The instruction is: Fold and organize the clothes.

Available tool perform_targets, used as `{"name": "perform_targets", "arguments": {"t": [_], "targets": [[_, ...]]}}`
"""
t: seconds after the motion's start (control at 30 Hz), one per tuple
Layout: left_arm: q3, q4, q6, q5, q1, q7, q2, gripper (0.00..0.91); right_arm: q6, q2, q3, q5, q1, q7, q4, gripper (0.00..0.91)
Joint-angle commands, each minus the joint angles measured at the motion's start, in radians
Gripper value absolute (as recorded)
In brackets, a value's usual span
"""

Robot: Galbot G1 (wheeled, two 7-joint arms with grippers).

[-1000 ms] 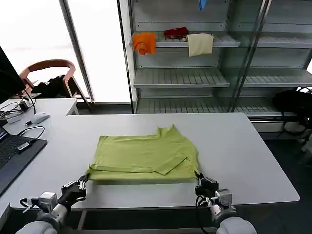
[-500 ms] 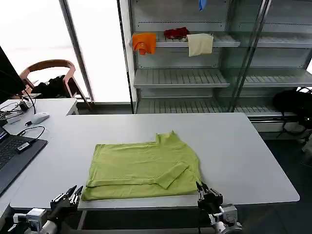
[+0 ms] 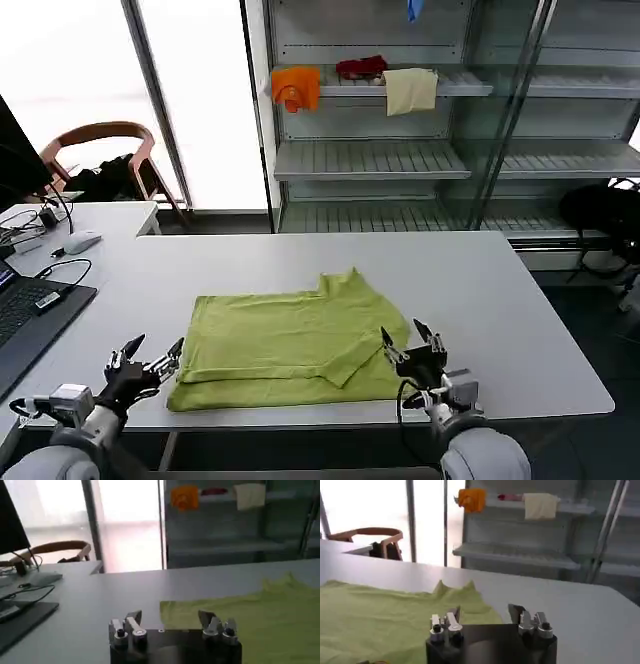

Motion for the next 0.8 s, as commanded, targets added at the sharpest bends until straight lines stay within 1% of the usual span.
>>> {"name": "perform_targets", "arguments": {"t": [0.03, 0.07, 0.1, 0.13, 0.2, 0.33, 0.4, 0.43, 0.47, 0.63, 0.8], "targets": [[0.135, 0.247, 0.001, -0.098, -0.319, -0.017, 0.093, 0.907, 0.0, 0.001, -0.057, 0.039, 0.298, -0.005, -0.258, 0.907], [0.153, 0.301, 0.001, -0.103, -0.352, -0.018, 0.099, 0.907, 0.0, 0.005, -0.063, 0.042, 0.315, -0.005, -0.286, 0.907], [0.178, 0.352, 0.001, -0.106, -0.394, -0.021, 0.106, 0.907, 0.0, 0.02, -0.072, 0.045, 0.354, -0.007, -0.358, 0.907], [0.187, 0.366, 0.001, -0.107, -0.415, -0.02, 0.111, 0.907, 0.0, 0.023, -0.073, 0.045, 0.363, -0.008, -0.384, 0.907], [0.218, 0.454, 0.001, -0.103, -0.46, -0.016, 0.122, 0.907, 0.001, 0.047, -0.072, 0.046, 0.39, -0.012, -0.446, 0.907], [0.25, 0.551, 0.001, -0.075, -0.525, -0.002, 0.129, 0.907, 0.001, 0.064, -0.068, 0.06, 0.421, -0.008, -0.519, 0.907], [0.263, 0.59, 0.001, -0.047, -0.55, 0.006, 0.128, 0.907, 0.002, 0.073, -0.067, 0.091, 0.449, -0.002, -0.566, 0.907], [0.271, 0.599, 0.001, -0.03, -0.557, 0.009, 0.127, 0.907, 0.002, 0.075, -0.067, 0.113, 0.456, 0.002, -0.58, 0.907], [0.274, 0.609, 0.001, -0.024, -0.561, 0.009, 0.126, 0.907, 0.002, 0.077, -0.067, 0.114, 0.458, 0.002, -0.58, 0.907], [0.291, 0.652, 0.001, 0.027, -0.573, 0.027, 0.111, 0.907, 0.002, 0.104, -0.077, 0.101, 0.497, 0.001, -0.648, 0.907], [0.29, 0.664, 0.0, 0.042, -0.571, 0.033, 0.105, 0.907, 0.003, 0.15, -0.082, 0.086, 0.551, 0.004, -0.714, 0.907]]}}
